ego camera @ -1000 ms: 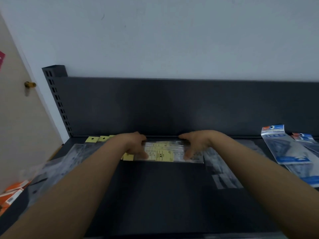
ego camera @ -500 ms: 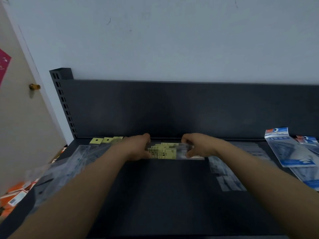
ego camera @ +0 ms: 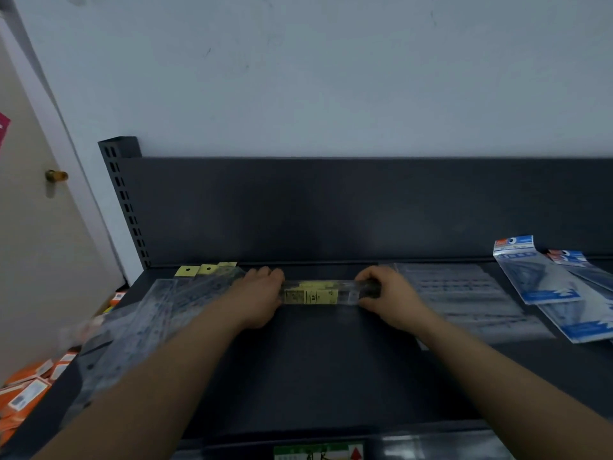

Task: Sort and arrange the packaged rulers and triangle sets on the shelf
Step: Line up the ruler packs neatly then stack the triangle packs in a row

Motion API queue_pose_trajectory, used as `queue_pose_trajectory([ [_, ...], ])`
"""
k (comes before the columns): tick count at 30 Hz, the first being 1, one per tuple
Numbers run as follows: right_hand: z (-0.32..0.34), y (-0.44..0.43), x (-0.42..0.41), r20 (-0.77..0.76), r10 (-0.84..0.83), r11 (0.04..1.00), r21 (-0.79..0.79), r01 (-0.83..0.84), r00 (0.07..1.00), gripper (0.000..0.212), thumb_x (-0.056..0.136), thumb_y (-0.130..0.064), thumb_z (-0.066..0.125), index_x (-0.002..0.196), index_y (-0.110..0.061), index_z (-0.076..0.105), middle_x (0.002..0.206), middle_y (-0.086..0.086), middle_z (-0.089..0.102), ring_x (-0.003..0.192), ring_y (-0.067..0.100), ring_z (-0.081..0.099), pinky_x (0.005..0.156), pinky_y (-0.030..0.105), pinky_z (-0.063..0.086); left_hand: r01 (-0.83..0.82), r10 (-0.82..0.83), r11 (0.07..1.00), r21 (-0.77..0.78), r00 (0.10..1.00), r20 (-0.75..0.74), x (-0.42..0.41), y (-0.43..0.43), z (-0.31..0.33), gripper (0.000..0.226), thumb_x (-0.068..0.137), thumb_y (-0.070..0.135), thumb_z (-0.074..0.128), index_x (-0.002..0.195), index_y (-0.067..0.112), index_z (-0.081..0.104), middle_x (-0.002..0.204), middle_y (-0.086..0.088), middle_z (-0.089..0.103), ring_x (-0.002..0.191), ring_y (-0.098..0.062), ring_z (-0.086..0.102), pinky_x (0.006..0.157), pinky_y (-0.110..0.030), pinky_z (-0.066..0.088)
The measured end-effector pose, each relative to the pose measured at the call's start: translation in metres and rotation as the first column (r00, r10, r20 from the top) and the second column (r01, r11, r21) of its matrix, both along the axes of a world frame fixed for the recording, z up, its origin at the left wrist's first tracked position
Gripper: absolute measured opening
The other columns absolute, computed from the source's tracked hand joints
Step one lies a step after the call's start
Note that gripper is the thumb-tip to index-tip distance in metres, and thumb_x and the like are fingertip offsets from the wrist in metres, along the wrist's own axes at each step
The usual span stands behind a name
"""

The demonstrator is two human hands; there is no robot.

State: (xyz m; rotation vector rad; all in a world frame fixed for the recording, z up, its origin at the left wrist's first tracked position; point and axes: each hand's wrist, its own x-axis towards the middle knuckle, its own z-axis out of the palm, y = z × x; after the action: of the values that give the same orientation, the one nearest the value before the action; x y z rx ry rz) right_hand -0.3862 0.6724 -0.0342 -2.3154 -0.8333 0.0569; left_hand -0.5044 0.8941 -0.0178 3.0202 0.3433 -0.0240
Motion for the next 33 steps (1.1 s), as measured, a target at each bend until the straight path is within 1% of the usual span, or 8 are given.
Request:
queue_pose_trajectory([
  [4,0.009,-0.012,0.004,-0.123,0.003,0.999,0.038,0.002,0.992,0.029,0.076,-0.005,0.077,0.095,-0.023,0.064,0.094,-0.005,0.065,0.086,0.009,0.061,0.071,0.013,0.045,-0.044,0.070,0.978,-0.202,0.990,0.122,-0.004,0.003,0.002,0.037,0.088,0.032,0.063,0.121,0.024,0.047,0.125,0.000,0.051,0.111,-0.018,0.049,0.093,-0.030,0.042],
  [8,0.006,-0.015,0.003,-0.185,-0.056,0.993,0.091,0.074,0.981,0.033,0.075,-0.002,0.076,0.100,-0.020,0.063,0.091,-0.007,0.063,0.088,0.011,0.059,0.068,0.010,0.043,-0.164,0.266,0.858,-0.488,0.953,0.147,-0.013,0.006,0.004,0.051,0.085,0.030,0.070,0.129,0.019,0.046,0.132,0.001,0.050,0.111,-0.015,0.050,0.087,-0.024,0.039],
  [12,-0.002,-0.006,-0.004,-0.140,-0.082,0.996,0.031,0.087,0.987,0.059,0.078,-0.007,0.073,0.131,-0.018,0.051,0.126,0.002,0.045,0.103,0.008,0.047,0.087,0.012,0.035,-0.173,0.281,0.832,-0.527,0.951,0.132,-0.012,-0.002,0.000,0.049,0.093,0.021,0.059,0.136,0.012,0.038,0.131,-0.001,0.047,0.111,-0.018,0.048,0.086,-0.024,0.037],
  [15,-0.002,-0.001,-0.005,-0.094,-0.046,0.999,-0.033,0.043,0.994,0.056,0.085,-0.010,0.065,0.137,-0.015,0.043,0.135,0.005,0.033,0.102,0.007,0.041,0.085,0.005,0.028,-0.168,0.277,0.836,-0.523,0.951,0.138,-0.010,-0.010,-0.006,0.050,0.097,0.017,0.048,0.142,0.010,0.028,0.143,-0.010,0.035,0.123,-0.024,0.044,0.096,-0.027,0.035],
  [19,0.000,-0.001,-0.002,-0.028,0.000,0.982,-0.187,-0.005,1.000,0.033,0.092,-0.021,0.057,0.124,-0.018,0.049,0.121,0.003,0.037,0.113,0.018,0.044,0.093,0.017,0.032,-0.173,0.251,0.869,-0.463,0.961,0.112,-0.011,-0.009,-0.008,0.049,0.099,0.014,0.040,0.144,0.012,0.023,0.146,-0.013,0.023,0.127,-0.028,0.041,0.104,-0.032,0.033],
  [24,0.015,0.013,0.001,0.176,-0.001,0.852,-0.516,0.093,0.984,0.039,0.095,-0.039,0.038,0.128,-0.019,0.043,0.133,0.008,0.045,0.127,0.027,0.030,0.106,0.037,0.023,-0.229,0.228,0.951,-0.208,0.973,-0.028,0.000,0.001,-0.002,0.038,0.099,0.031,0.037,0.133,0.016,0.036,0.137,-0.013,0.035,0.126,-0.030,0.036,0.104,-0.040,0.033],
  [30,0.013,0.042,0.006,0.163,0.057,0.848,-0.528,0.038,0.985,0.042,0.096,-0.038,0.035,0.132,-0.018,0.037,0.135,0.009,0.040,0.126,0.028,0.033,0.108,0.040,0.022,-0.225,0.225,0.972,0.072,0.974,0.011,0.013,-0.001,-0.007,0.050,0.097,0.045,0.026,0.136,0.014,0.032,0.140,-0.010,0.037,0.131,-0.029,0.032,0.110,-0.046,0.021],
  [33,0.011,0.047,0.014,0.162,0.071,0.845,-0.535,0.027,0.984,0.045,0.096,-0.041,0.033,0.136,-0.019,0.035,0.135,0.009,0.040,0.127,0.028,0.033,0.110,0.040,0.018,-0.173,0.167,0.969,0.178,0.985,0.049,0.016,0.003,-0.015,0.058,0.096,0.051,0.020,0.142,0.016,0.028,0.143,-0.007,0.036,0.136,-0.026,0.026,0.116,-0.054,0.000],
])
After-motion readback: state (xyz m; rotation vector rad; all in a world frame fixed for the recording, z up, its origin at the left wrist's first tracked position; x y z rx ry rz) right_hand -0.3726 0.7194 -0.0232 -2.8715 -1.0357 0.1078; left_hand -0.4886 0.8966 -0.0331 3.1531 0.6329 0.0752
